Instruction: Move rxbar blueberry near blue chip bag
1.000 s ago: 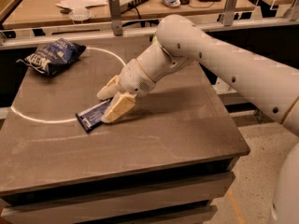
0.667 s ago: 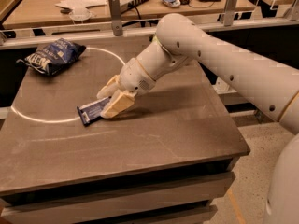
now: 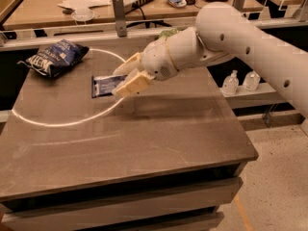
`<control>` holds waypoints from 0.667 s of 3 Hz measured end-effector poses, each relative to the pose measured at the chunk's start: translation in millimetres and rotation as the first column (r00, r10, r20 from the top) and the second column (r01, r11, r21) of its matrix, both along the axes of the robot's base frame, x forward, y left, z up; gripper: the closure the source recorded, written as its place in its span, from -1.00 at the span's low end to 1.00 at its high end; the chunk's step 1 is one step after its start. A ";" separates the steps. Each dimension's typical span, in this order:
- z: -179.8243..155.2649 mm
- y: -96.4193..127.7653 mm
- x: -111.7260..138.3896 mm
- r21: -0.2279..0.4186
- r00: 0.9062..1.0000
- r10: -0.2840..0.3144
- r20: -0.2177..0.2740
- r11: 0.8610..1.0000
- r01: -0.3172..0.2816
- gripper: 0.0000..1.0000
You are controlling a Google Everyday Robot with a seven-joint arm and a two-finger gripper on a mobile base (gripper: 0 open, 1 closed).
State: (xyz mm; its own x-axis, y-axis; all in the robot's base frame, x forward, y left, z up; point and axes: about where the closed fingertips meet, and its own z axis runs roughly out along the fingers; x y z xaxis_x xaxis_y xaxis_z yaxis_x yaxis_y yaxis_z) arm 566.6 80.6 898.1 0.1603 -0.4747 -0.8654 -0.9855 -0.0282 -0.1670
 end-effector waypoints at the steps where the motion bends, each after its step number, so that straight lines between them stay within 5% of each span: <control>1: 23.6 -23.6 34.9 0.017 0.976 -0.208 0.059 0.978 0.207 1.00; 2: 29.8 -49.0 94.2 -0.006 0.906 -0.423 0.018 0.906 0.423 1.00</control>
Offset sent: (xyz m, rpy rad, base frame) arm 0.1341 -0.0742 0.0404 -0.0163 0.0087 -0.6161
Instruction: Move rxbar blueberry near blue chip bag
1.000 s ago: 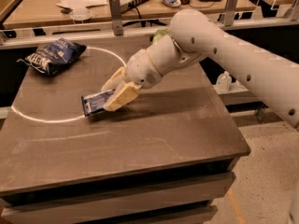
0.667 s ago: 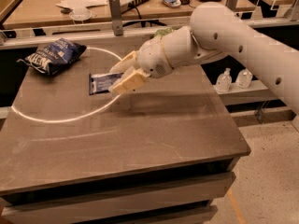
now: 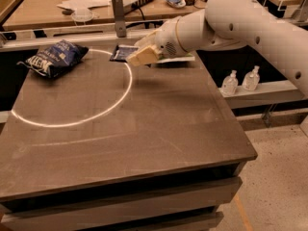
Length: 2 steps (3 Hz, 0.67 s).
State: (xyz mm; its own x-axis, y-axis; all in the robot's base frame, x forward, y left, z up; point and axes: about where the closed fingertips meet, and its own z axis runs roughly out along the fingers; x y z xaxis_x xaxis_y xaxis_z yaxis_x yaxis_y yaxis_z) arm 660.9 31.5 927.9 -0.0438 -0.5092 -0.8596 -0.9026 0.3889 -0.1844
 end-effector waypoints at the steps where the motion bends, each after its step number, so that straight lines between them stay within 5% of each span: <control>1: 4.4 4.8 34.8 -0.011 0.997 -0.061 -0.053 0.998 0.060 1.00; 2: 3.7 27.9 67.7 -0.037 0.991 -0.067 -0.114 0.997 0.063 1.00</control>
Offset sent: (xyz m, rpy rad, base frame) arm 0.1086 0.0593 0.0128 -0.0593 0.1811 -0.0591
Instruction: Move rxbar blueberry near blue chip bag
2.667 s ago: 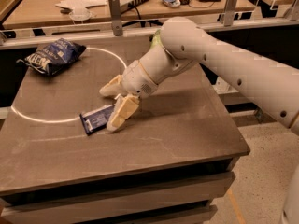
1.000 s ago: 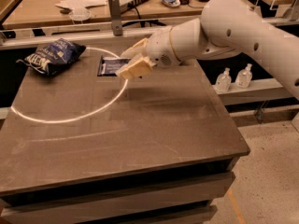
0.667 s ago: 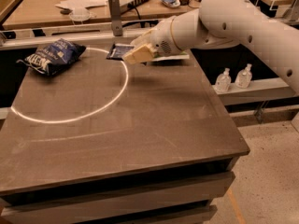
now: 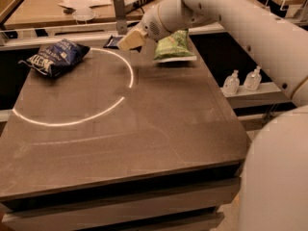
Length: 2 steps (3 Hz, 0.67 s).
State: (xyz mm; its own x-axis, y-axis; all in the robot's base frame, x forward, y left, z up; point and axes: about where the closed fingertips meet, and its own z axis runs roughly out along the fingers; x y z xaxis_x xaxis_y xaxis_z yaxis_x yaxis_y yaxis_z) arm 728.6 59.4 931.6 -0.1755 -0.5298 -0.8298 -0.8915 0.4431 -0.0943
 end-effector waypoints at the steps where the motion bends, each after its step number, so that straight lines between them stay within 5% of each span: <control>1: -11.9 46.6 22.1 0.018 0.996 0.069 -0.063 0.998 -0.068 1.00; 2: -21.1 76.9 27.5 0.034 0.988 0.123 -0.090 0.992 -0.120 1.00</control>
Offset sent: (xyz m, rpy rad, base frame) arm 0.0374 0.1057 -0.0252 0.0443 0.1185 0.1765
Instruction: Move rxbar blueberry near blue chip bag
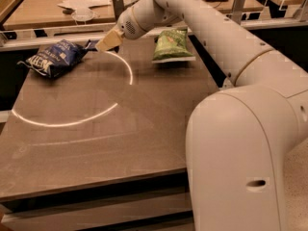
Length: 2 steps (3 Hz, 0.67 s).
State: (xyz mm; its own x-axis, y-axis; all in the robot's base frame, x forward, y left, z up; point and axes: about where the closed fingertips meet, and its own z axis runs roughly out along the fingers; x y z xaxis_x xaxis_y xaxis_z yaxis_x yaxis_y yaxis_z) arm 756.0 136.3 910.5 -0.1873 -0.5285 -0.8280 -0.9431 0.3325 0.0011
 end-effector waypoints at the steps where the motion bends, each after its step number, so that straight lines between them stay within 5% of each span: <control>1: -13.4 26.9 -4.4 0.032 0.999 0.036 -0.008 0.999 -0.036 0.47; 2: -22.1 38.7 -8.0 0.046 0.999 0.048 -0.011 0.998 -0.048 0.01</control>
Offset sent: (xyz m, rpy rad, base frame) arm -0.0119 0.0473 -0.0283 0.0647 0.0089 0.0537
